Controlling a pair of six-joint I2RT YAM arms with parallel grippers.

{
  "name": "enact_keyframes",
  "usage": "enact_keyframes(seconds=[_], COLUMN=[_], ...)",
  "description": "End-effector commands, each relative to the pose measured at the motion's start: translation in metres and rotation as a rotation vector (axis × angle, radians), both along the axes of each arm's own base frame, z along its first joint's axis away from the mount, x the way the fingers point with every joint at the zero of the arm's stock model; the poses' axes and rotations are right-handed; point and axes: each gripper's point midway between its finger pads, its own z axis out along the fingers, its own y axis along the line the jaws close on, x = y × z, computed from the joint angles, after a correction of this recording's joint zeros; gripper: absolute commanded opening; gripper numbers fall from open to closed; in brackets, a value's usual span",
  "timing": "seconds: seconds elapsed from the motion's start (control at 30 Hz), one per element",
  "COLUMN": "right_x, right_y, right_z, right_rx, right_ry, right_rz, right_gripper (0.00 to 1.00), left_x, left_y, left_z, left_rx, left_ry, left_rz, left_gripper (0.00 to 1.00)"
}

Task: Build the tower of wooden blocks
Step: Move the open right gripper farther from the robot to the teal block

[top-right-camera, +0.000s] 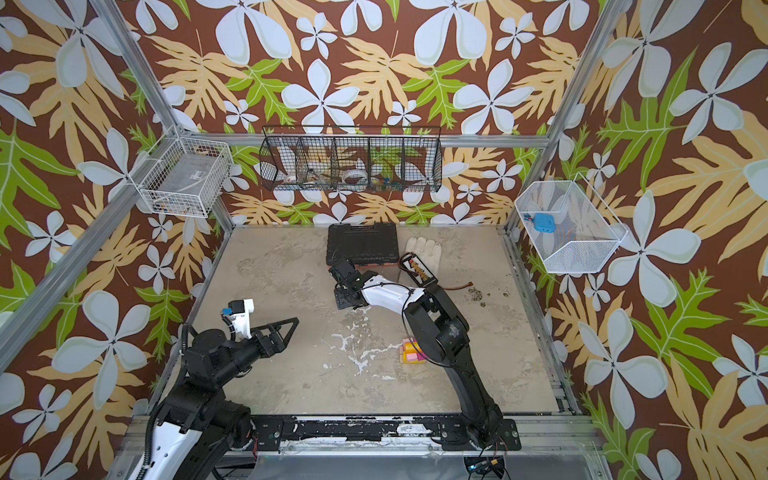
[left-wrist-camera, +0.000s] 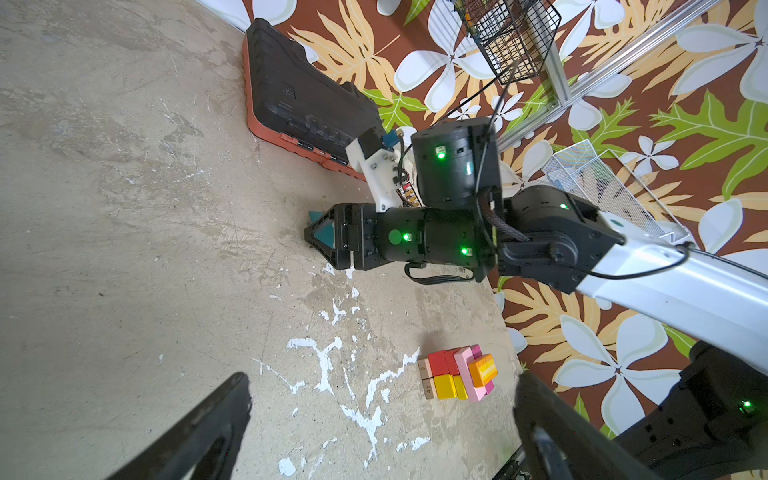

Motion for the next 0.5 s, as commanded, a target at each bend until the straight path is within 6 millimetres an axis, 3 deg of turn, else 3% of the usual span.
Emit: enact_keyframes(seconds=[0.0, 0.3, 0.47], right_x=[0.0, 0.009, 0.01], right_y=[-0.008, -0.007, -0.004], right_z=[-0.008, -0.014, -0.018], right_rx=[-0.041, -0.053, -0.058], right_ry=[0.01, -0.012, -0.001], right_rz=[-0.011, 0.0, 0.019], right_gripper=[0.71, 0.68, 0.5], left_x=[0.001, 0.001, 0.001], left_y=[-0.002, -0.002, -0.001], left_z=[0.004, 0.005, 0.004], left_rx=[-0.013, -0.015, -0.014], left_ry=[-0.016, -0.017, -0.016], left_rz=[-0.007, -0.007, -0.005], left_gripper=[1.0, 1.0, 1.0])
